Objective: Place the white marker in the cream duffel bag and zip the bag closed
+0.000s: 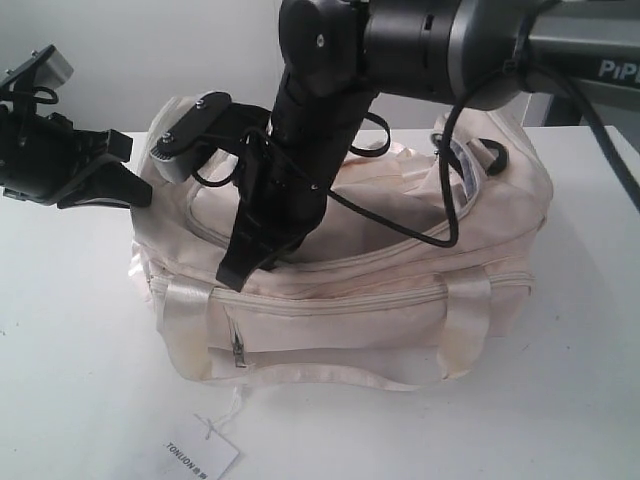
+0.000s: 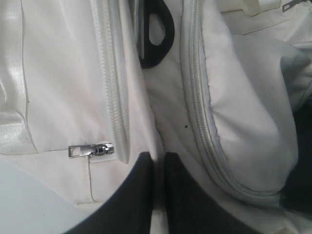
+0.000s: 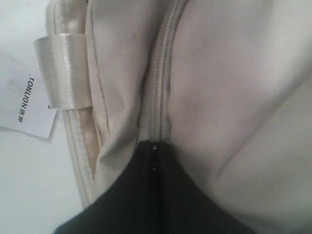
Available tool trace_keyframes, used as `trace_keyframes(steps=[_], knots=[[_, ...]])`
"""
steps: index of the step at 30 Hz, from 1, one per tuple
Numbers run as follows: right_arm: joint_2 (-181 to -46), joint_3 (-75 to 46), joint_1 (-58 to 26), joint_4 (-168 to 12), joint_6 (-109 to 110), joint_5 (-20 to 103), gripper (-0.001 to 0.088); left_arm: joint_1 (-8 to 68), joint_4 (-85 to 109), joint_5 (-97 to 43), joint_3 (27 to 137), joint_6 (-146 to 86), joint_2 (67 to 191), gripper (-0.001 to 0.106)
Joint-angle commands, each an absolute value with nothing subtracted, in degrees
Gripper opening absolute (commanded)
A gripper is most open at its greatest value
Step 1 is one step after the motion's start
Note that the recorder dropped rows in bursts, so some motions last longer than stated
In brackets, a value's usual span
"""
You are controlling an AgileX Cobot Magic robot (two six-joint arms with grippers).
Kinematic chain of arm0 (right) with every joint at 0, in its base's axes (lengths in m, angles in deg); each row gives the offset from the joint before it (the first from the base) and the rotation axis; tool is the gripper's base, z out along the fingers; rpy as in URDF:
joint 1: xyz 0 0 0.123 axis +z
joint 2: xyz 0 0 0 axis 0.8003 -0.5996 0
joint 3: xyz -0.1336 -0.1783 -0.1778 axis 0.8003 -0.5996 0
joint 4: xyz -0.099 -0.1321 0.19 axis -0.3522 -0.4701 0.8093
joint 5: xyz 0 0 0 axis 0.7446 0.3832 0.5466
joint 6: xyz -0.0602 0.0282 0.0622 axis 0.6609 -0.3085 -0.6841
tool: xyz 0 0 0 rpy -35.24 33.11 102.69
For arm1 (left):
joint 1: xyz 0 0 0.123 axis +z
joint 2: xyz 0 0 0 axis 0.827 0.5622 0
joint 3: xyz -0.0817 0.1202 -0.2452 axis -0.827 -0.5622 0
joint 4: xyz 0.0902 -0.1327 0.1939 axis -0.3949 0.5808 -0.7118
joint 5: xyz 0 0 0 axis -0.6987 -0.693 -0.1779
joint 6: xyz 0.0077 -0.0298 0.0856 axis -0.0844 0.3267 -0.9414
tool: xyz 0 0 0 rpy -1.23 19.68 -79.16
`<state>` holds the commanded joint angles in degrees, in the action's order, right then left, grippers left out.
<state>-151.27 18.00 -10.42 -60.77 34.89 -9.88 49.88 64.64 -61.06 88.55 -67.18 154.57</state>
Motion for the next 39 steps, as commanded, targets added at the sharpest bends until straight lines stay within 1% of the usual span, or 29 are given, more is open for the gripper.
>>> trace_keyframes(steps=[11,30,39], knots=[[-147.75,18.0,-10.42,-60.87,34.89,-9.41,0.0,49.88,64.64,-61.06,88.55,-67.18,154.57,0.0],[-147.97,18.0,-10.42,-61.86,35.27,-19.86,0.0,49.88,63.45,-57.97,88.55,-67.18,154.57,0.0],[-147.97,18.0,-10.42,-66.06,35.27,-19.86,0.0,49.88,62.97,-57.5,88.55,-67.62,154.57,0.0]])
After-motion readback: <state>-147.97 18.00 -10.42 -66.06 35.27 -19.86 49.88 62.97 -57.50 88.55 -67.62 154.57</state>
